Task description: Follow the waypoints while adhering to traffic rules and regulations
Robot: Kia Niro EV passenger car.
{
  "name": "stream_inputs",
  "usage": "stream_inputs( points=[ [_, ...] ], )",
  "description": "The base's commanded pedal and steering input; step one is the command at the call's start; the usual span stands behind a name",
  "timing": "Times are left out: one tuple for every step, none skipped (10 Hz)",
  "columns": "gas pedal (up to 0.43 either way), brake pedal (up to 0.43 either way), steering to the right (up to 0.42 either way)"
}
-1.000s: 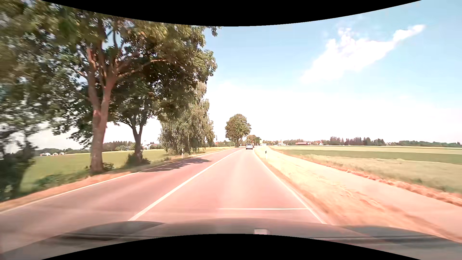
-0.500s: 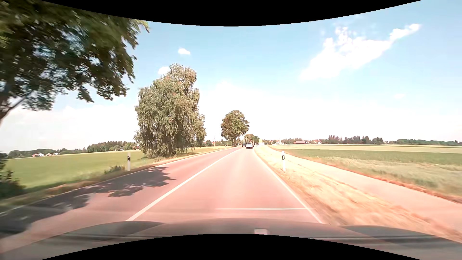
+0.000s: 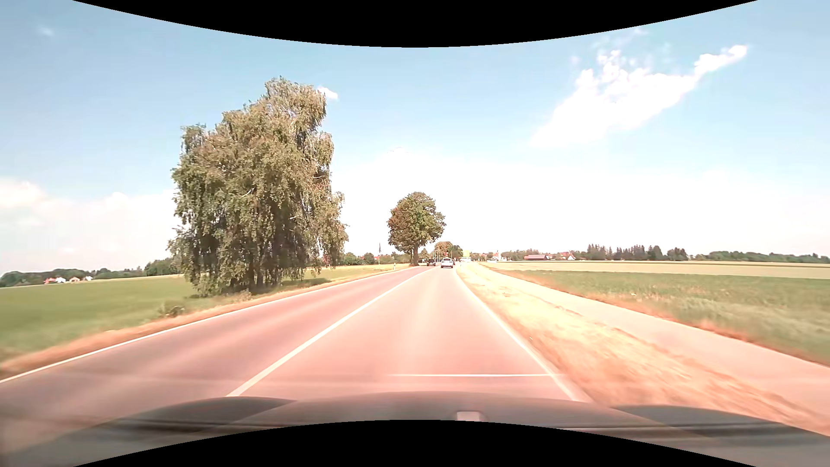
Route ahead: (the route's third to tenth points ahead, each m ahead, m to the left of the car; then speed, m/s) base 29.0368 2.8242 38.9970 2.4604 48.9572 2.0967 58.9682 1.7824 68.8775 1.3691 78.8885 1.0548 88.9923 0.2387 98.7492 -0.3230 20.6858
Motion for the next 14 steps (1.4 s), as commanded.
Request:
stream_inputs(
  points=[
    [0.228, 0.000, 0.004],
    [0.228, 0.000, 0.004],
    [0.228, 0.000, 0.004],
    [0.220, 0.000, 0.004],
    [0.209, 0.000, 0.004],
    [0.197, 0.000, 0.004],
    [0.197, 0.000, 0.004],
    [0.197, 0.000, 0.004],
    [0.189, 0.000, 0.004],
    [0.189, 0.000, 0.004],
    [0.177, 0.000, 0.004],
    [0.177, 0.000, 0.004],
    [0.177, 0.000, 0.005],
    [0.177, 0.000, 0.005]
  ],
)
